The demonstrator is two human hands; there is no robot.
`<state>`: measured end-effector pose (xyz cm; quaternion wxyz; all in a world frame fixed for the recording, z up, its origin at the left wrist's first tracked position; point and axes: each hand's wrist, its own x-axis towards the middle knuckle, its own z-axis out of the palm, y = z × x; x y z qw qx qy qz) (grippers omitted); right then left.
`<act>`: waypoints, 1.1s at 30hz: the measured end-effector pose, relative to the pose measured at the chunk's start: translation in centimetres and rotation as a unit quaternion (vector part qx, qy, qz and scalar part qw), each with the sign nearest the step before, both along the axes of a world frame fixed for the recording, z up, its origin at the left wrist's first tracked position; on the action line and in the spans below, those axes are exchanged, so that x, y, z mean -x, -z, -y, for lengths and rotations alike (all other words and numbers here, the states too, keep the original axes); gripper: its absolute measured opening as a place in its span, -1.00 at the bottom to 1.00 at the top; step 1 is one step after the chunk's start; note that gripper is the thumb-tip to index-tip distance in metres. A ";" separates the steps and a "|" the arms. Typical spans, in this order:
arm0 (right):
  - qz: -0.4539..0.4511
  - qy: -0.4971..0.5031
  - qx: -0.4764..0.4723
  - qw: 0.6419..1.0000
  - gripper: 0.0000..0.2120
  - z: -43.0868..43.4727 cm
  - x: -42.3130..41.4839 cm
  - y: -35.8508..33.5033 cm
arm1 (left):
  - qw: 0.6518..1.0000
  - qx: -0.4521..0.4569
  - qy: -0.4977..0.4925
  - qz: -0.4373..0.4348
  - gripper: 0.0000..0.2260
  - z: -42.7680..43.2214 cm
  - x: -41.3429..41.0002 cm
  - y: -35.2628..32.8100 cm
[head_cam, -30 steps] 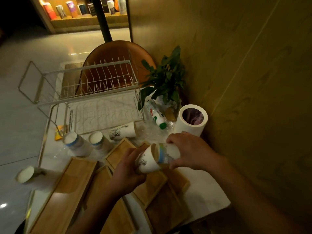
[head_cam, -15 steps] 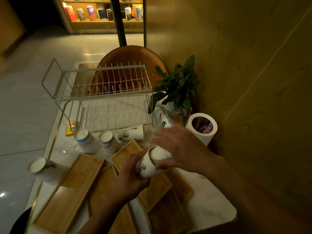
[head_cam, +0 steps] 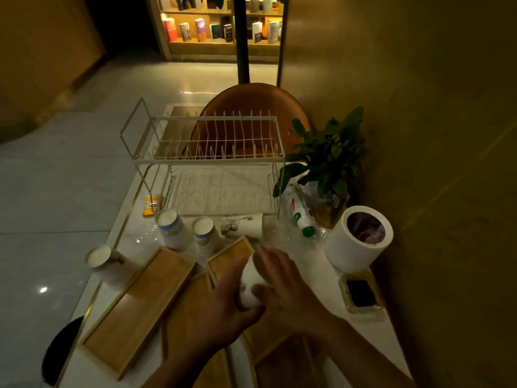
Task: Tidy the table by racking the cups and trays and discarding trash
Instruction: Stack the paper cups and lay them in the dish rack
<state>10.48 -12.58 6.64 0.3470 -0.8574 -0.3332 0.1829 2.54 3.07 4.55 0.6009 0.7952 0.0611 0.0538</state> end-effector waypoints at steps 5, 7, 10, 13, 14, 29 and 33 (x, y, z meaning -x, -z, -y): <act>-0.102 -0.040 0.012 0.994 -0.41 -3.9 -1.8 2.6 | 0.999 -0.018 -0.034 -0.029 -0.21 -3.7 0.8 1.5; -0.150 0.115 -0.051 0.981 -0.59 -5.9 -4.9 3.3 | 0.997 -0.025 -0.058 -0.045 -0.21 -5.9 0.8 2.1; -0.074 0.277 0.025 0.958 -0.75 -8.8 -10.2 5.0 | 0.996 -0.027 -0.073 -0.052 -0.25 -9.1 0.9 3.1; -0.037 0.328 0.133 0.935 -0.64 -10.4 -13.5 6.9 | 0.994 -0.022 -0.085 -0.069 -0.23 -11.1 0.7 3.7; -0.049 0.342 0.145 0.927 -0.62 -10.7 -14.2 7.5 | 0.993 -0.018 -0.091 -0.070 -0.23 -11.4 0.6 3.8; -0.002 0.355 -0.088 0.931 -0.94 -4.0 -11.1 3.0 | 0.991 -0.072 -0.088 -0.067 -0.21 -12.5 0.0 3.4; 0.035 0.282 -0.161 0.945 -0.79 -1.8 -8.3 -2.4 | 0.990 -0.099 -0.085 -0.052 -0.26 -11.8 -0.8 2.6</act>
